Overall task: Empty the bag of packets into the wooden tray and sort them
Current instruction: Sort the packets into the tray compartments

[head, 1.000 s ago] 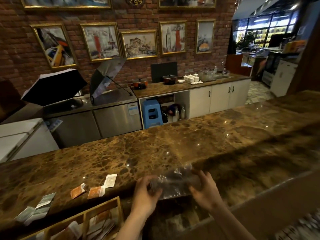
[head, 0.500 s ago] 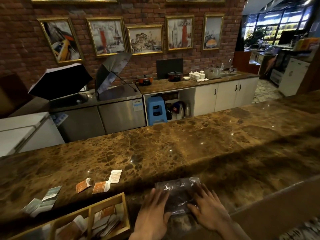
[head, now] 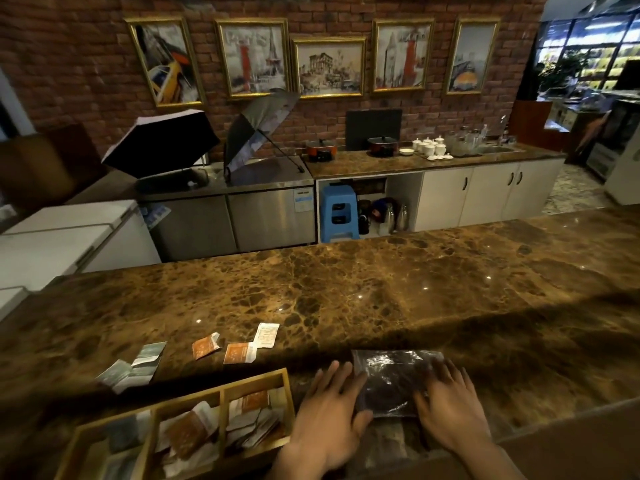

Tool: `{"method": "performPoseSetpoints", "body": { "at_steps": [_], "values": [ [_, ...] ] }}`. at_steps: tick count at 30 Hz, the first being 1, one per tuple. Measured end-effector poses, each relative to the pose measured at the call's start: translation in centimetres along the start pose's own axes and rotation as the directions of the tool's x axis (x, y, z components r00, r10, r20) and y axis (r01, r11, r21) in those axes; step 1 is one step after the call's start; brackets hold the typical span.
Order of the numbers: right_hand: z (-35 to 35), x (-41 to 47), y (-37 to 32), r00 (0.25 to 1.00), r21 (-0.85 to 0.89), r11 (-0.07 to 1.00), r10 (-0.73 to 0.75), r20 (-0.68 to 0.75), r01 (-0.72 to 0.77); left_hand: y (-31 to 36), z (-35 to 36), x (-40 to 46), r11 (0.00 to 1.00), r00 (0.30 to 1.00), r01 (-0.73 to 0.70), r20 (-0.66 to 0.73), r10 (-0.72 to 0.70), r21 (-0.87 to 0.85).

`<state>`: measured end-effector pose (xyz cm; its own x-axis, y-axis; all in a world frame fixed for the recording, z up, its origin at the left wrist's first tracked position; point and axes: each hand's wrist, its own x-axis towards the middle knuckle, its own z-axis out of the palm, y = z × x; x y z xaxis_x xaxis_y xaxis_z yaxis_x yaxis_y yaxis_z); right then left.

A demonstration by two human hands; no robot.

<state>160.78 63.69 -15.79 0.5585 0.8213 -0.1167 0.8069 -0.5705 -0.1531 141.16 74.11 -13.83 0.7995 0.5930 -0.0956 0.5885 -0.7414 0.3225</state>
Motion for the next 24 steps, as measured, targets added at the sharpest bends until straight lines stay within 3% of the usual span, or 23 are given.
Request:
{"method": "performPoseSetpoints", "body": {
  "at_steps": [3, 8, 13, 18, 24],
  "values": [
    [-1.1, 0.6, -2.7, 0.993, 0.059, 0.998, -0.011, -0.116, 0.018, -1.7, -2.2, -0.6, 0.995, 0.991, 0.003, -0.132, -0.016, -0.096],
    [-2.1, 0.8, -9.8, 0.953, 0.207, 0.947, -0.198, -0.227, 0.246, -7.3, -5.9, -4.0, 0.964, 0.894, 0.056, -0.417, -0.165, -0.261],
    [-2.2, -0.2, -18.2, 0.922, 0.246, 0.889, -0.361, -0.139, 0.385, -15.9, -8.2, -9.0, 0.926, 0.782, 0.236, -0.509, -0.360, -0.293],
    [-1.3, -1.9, -23.9, 0.889, 0.221, 0.863, -0.456, -0.047, 0.455, -21.1, -8.6, -13.5, 0.918, 0.832, 0.301, -0.400, -0.385, -0.259],
    [1.2, -3.4, -25.4, 0.867, 0.159, 0.865, -0.492, 0.077, 0.476, -20.9, -7.0, -14.5, 0.985, 0.953, 0.129, -0.262, -0.154, -0.112]
  ]
}}
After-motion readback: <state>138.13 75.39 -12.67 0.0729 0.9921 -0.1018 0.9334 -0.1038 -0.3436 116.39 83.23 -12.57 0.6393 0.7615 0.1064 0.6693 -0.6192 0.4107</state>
